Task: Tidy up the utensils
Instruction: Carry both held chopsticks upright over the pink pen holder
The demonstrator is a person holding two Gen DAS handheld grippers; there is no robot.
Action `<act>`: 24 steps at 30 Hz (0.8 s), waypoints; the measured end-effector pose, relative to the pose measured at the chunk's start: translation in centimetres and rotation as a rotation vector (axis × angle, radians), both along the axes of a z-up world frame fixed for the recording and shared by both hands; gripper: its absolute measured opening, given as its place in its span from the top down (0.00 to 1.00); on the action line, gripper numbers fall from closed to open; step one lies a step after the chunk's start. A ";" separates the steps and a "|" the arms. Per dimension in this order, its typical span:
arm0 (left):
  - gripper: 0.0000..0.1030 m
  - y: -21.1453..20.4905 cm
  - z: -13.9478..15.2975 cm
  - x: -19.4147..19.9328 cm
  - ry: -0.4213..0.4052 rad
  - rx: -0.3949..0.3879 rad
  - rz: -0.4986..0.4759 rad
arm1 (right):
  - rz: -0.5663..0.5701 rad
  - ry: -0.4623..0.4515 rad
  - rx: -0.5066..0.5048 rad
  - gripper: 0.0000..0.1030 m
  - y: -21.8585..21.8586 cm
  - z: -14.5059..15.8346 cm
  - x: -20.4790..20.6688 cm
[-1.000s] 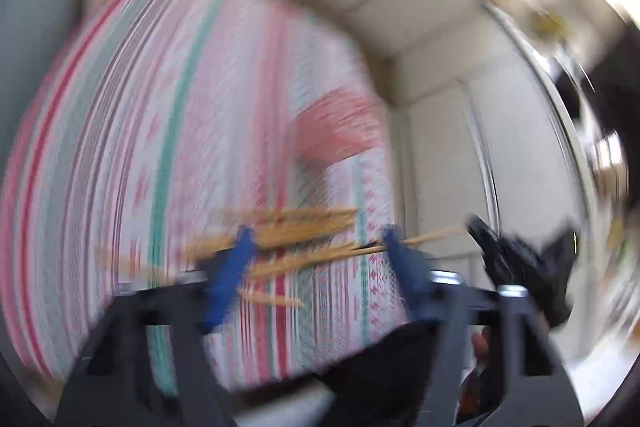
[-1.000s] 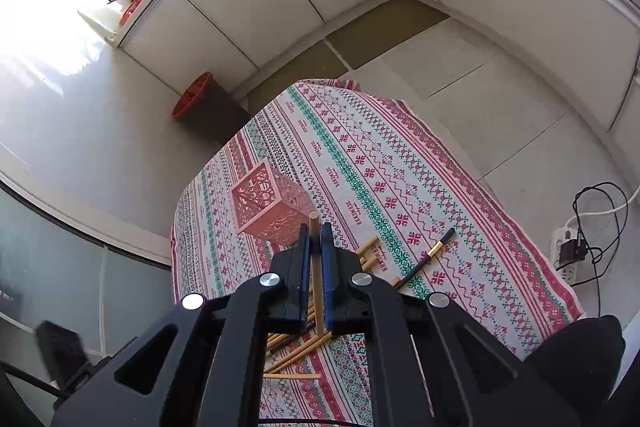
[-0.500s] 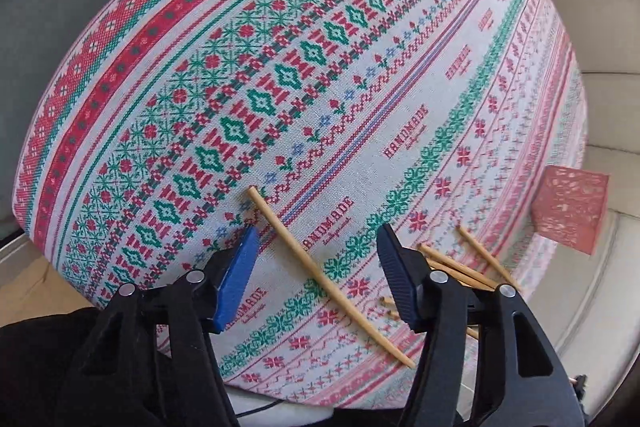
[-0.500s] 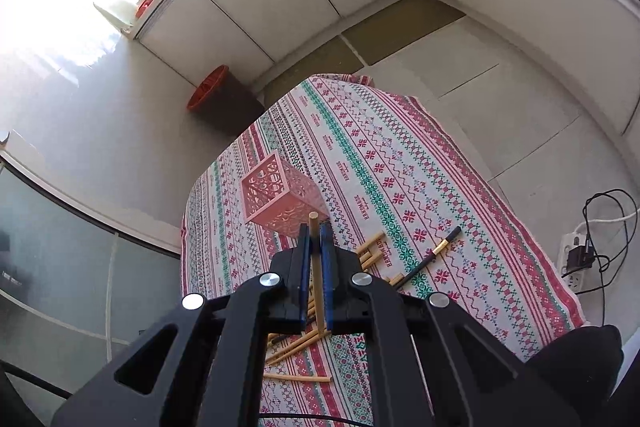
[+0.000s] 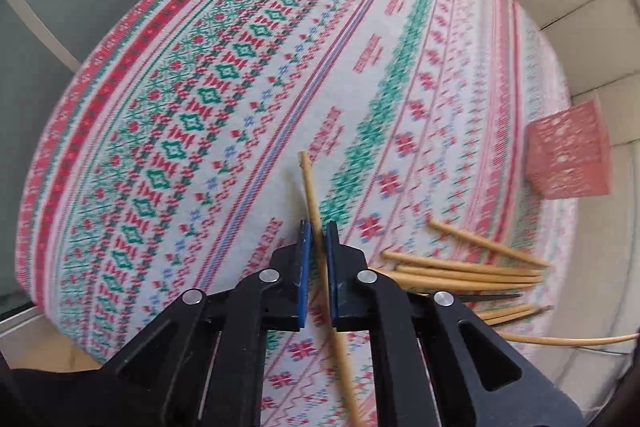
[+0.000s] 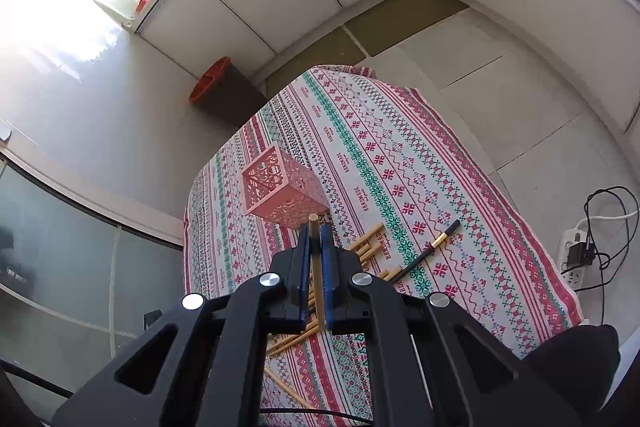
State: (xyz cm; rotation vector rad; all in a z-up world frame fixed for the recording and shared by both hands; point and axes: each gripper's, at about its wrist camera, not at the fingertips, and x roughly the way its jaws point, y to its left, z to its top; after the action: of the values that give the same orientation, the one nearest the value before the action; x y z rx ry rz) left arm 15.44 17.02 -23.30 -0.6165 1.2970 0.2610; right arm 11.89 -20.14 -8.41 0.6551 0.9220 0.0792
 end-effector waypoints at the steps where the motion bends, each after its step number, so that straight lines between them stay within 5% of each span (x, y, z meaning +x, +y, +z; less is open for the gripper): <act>1: 0.95 0.2 0.5 0.0 -0.027 -0.015 -0.008 | 0.003 -0.005 -0.001 0.95 0.1 0.2 0.0; 8: 0.95 -0.9 5.4 -0.8 -0.220 -0.037 -0.151 | 0.050 -0.037 -0.017 0.95 1.2 1.9 -0.4; 15: 0.95 -2.3 12.4 -5.6 -0.422 0.052 -0.303 | 0.096 -0.077 -0.029 0.95 2.1 4.6 -0.8; 24: 0.95 -5.2 22.5 -5.0 -0.660 0.142 -0.396 | 0.128 -0.154 -0.054 0.95 2.1 10.5 -0.2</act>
State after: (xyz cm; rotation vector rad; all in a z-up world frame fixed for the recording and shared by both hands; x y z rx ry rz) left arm 10.46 11.84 -0.79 -0.2728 0.7270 -0.1708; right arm 11.68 -18.02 2.11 0.5315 0.8136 0.2153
